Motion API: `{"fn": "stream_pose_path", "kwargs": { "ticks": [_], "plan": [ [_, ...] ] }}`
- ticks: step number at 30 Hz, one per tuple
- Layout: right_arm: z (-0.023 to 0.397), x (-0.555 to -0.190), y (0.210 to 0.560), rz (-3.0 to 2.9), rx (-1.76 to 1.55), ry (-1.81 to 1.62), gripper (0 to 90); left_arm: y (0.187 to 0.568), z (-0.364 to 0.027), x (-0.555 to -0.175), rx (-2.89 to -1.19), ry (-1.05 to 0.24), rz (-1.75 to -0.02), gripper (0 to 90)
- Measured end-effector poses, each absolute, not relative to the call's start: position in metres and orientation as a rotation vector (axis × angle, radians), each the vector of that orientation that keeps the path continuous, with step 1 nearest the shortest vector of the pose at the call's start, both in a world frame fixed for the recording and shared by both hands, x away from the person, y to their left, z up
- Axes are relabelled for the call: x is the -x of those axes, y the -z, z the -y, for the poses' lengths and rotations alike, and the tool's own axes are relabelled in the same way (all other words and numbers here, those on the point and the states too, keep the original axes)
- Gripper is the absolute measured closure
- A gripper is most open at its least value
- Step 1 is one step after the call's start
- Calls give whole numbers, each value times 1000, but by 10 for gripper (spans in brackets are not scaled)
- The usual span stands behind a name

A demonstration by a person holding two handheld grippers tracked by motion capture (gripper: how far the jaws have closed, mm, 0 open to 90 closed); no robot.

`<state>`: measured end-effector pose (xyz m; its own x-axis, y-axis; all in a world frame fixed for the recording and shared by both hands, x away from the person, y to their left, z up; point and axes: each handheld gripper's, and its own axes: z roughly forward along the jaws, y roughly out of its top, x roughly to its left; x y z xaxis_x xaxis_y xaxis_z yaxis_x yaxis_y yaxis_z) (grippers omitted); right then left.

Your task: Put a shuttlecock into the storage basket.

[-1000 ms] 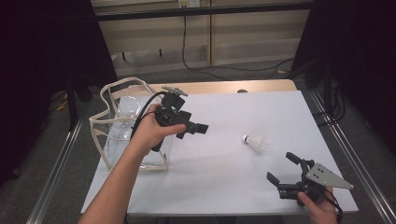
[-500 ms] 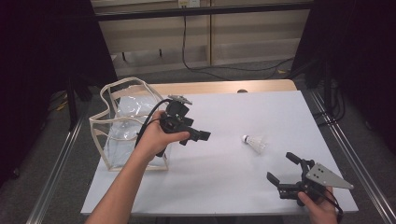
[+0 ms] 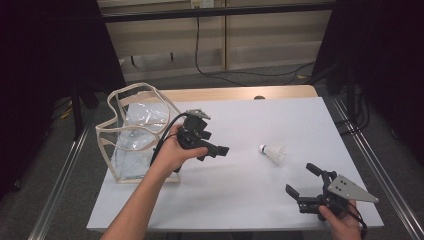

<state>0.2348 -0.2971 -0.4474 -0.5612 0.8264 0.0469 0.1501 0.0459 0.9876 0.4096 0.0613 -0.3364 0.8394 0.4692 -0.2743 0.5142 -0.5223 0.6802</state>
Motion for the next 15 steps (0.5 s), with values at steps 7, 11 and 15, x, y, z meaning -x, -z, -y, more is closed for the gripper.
{"fn": "stream_pose_path", "kwargs": {
  "ticks": [7, 11, 15],
  "plan": [
    [297, -235, 447, -1769, -983, -1559, 17, 344, -56, -409, -2203, 64, -682, 68],
    [297, -235, 447, -1769, -984, -1559, 17, 350, -53, -409, -2199, 58, -671, 66],
    [297, -235, 447, -1769, -983, -1560, 17, 355, -51, -408, -2195, 59, -667, 66]
  ]
}}
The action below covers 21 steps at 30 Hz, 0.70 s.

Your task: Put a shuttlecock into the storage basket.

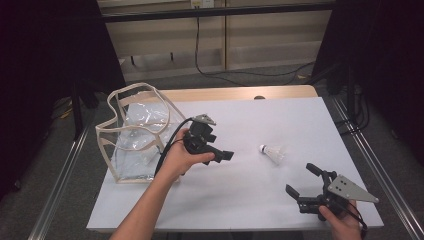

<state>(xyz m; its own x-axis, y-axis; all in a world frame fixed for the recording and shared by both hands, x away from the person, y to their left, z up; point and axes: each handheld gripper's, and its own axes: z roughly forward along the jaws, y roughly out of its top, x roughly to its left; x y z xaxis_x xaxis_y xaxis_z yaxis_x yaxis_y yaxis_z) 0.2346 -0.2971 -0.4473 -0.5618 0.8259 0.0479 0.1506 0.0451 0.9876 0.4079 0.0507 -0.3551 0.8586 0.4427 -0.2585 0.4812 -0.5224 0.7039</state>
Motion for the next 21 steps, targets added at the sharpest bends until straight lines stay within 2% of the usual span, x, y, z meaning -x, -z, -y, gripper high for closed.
{"fn": "stream_pose_path", "kwargs": {
  "ticks": [21],
  "plan": [
    [297, -235, 447, -1769, -981, -1559, 17, 374, -31, -408, -2191, 52, -628, 63]
  ]
}}
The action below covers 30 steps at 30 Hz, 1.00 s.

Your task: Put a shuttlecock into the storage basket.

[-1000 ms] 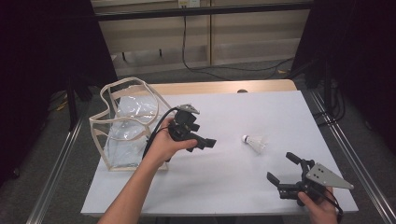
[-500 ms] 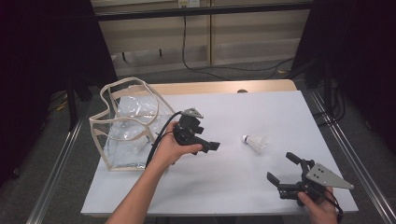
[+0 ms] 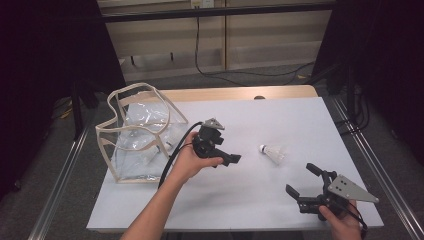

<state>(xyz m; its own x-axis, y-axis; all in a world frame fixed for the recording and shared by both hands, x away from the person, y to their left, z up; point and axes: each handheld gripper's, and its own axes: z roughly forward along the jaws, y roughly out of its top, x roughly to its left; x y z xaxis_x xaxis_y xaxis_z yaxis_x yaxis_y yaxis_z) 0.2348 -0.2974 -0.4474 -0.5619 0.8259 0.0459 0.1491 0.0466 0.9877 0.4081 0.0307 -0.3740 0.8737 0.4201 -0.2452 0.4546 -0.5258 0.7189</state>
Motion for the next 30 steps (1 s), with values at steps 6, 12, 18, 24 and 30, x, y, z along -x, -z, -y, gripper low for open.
{"fn": "stream_pose_path", "kwargs": {
  "ticks": [6, 12, 18, 24, 30],
  "plan": [
    [297, -235, 447, -1769, -981, -1559, 17, 378, -25, -408, -2195, 52, -619, 65],
    [297, -235, 447, -1769, -980, -1559, 17, 380, -23, -409, -2196, 47, -623, 67],
    [297, -235, 447, -1770, -981, -1560, 17, 383, -20, -409, -2192, 51, -618, 66],
    [297, -235, 447, -1770, -980, -1559, 17, 388, -14, -409, -2196, 49, -612, 66],
    [297, -235, 448, -1772, -981, -1557, 17, 392, -11, -409, -2187, 51, -606, 66]
  ]
}}
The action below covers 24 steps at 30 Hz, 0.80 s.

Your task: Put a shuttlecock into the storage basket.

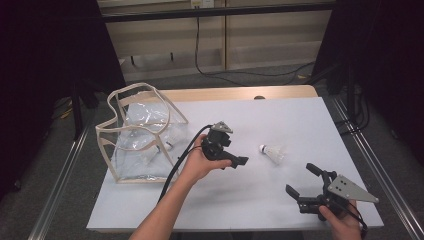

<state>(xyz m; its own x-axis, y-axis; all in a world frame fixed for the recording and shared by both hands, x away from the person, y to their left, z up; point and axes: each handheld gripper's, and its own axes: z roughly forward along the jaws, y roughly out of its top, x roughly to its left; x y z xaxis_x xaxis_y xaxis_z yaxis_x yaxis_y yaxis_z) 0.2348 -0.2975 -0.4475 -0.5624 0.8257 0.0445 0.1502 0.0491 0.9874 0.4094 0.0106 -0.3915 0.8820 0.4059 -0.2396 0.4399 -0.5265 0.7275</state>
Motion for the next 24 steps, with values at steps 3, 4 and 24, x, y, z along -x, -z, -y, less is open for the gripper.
{"fn": "stream_pose_path", "kwargs": {
  "ticks": [3, 4, 24],
  "plan": [
    [297, -235, 448, -1771, -982, -1559, 17, 393, -9, -410, -2183, 48, -608, 66],
    [297, -235, 447, -1772, -981, -1559, 17, 393, -9, -410, -2180, 47, -610, 66],
    [297, -235, 447, -1770, -980, -1559, 17, 399, 1, -412, -2170, 49, -603, 66]
  ]
}}
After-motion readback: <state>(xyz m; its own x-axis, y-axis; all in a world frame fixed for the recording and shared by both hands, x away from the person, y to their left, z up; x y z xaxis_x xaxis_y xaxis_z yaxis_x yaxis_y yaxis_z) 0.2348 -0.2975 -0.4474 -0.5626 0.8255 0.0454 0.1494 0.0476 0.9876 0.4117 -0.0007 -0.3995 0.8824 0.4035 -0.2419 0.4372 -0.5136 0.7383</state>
